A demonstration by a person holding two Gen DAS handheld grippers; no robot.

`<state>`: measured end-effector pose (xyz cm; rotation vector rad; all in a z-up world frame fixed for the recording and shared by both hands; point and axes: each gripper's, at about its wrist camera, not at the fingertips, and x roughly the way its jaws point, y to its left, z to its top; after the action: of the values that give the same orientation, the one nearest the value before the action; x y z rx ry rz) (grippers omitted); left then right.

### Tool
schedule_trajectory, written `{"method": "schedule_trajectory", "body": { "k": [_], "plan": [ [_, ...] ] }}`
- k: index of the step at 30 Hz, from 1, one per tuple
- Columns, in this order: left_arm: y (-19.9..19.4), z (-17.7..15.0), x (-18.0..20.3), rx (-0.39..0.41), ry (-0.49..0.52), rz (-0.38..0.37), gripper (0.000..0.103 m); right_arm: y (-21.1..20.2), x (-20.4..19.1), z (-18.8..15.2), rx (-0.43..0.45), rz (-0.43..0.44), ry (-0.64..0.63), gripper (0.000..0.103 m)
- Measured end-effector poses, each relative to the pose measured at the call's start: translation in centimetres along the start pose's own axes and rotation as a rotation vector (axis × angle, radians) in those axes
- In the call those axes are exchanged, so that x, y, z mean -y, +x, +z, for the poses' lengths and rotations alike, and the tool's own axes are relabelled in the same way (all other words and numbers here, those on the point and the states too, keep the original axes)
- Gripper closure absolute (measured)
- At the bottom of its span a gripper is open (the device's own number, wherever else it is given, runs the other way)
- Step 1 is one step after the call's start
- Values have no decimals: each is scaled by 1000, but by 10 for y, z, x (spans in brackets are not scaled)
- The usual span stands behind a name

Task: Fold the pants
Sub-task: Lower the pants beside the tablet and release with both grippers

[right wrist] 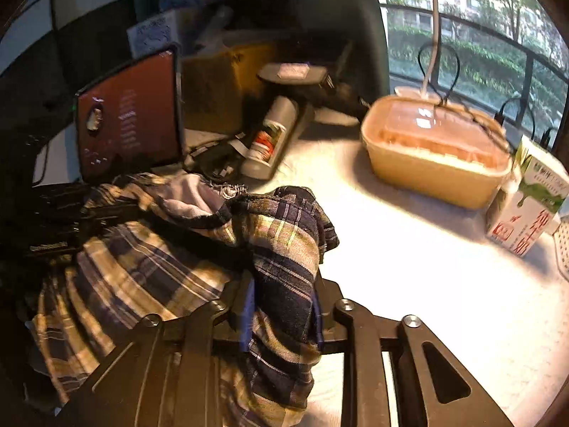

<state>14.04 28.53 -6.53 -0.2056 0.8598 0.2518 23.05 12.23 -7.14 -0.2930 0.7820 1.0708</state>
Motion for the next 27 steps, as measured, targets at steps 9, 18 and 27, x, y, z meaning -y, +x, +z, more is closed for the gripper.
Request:
{"method": "schedule_trajectory", "body": {
  "k": [9, 18, 27],
  "plan": [
    [-28, 10, -3, 78, -16, 81, 45, -2, 43, -3, 35, -111, 128, 32],
    [-66, 2, 45, 163, 121, -136, 45, -47, 2, -15, 99, -40, 10, 32],
    [-7, -20, 48, -35, 130, -69, 45, -29, -43, -47, -19, 23, -120, 32]
  ]
}}
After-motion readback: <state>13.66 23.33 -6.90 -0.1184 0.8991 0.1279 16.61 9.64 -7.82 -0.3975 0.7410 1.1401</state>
